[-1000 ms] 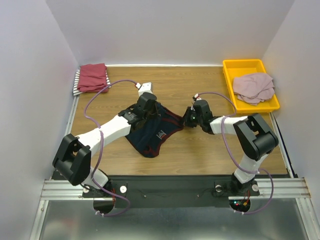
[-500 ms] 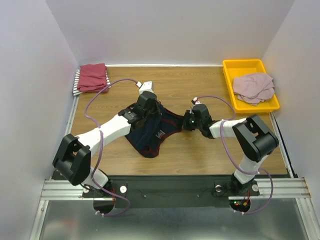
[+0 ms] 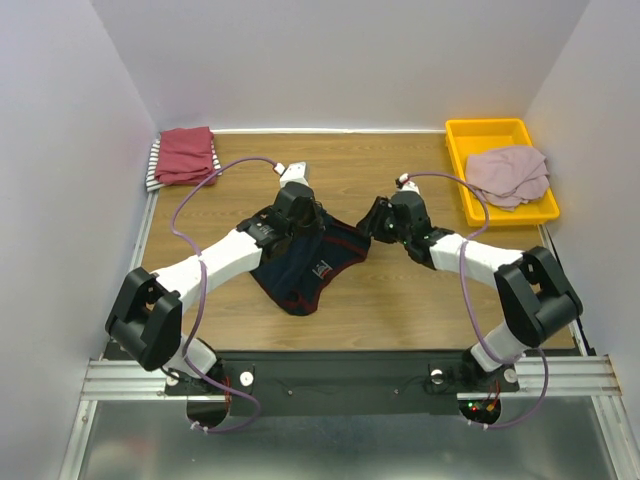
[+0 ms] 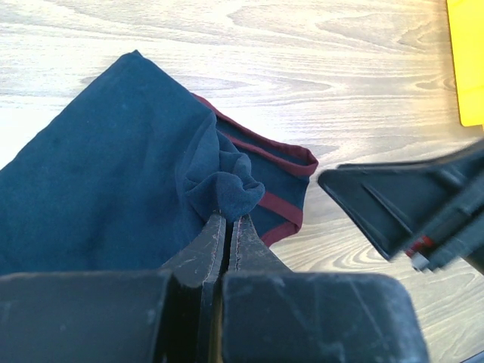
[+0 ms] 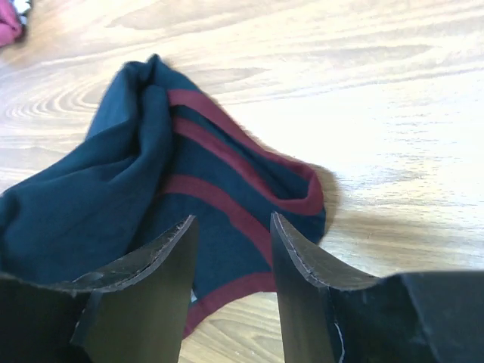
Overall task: Fold and stack the tank tops
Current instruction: Fold the tank top
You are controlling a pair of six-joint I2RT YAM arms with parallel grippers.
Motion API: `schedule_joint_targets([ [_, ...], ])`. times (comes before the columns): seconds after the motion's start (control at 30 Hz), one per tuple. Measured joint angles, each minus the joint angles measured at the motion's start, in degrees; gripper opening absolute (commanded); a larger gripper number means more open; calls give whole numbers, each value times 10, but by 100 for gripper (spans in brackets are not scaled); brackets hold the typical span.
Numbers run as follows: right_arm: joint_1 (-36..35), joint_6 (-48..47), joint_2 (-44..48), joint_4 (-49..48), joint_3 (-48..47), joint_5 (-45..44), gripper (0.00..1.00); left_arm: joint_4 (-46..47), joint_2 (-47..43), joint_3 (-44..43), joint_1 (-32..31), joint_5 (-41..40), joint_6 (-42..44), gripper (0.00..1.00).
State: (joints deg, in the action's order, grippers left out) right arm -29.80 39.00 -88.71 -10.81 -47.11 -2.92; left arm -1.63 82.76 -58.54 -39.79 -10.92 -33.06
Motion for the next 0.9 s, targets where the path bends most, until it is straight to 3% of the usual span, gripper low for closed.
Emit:
schedule_joint_targets([
  [0.27, 31, 29, -46, 40, -10, 15, 58, 1, 0, 0, 0, 0, 0, 0],
  [0.63, 31, -3, -65, 43, -44, 15, 58, 1, 0, 0, 0, 0, 2, 0],
  [0.77, 31, -13, -95, 44, -57, 15, 56, 1, 0, 0, 0, 0, 2, 0],
  [0.87, 31, -17, -114, 45, -58, 15, 48, 1, 0, 0, 0, 0, 2, 0],
  [0.9, 31, -18, -119, 45, -58, 16, 41, 1, 0, 0, 0, 0, 2, 0],
])
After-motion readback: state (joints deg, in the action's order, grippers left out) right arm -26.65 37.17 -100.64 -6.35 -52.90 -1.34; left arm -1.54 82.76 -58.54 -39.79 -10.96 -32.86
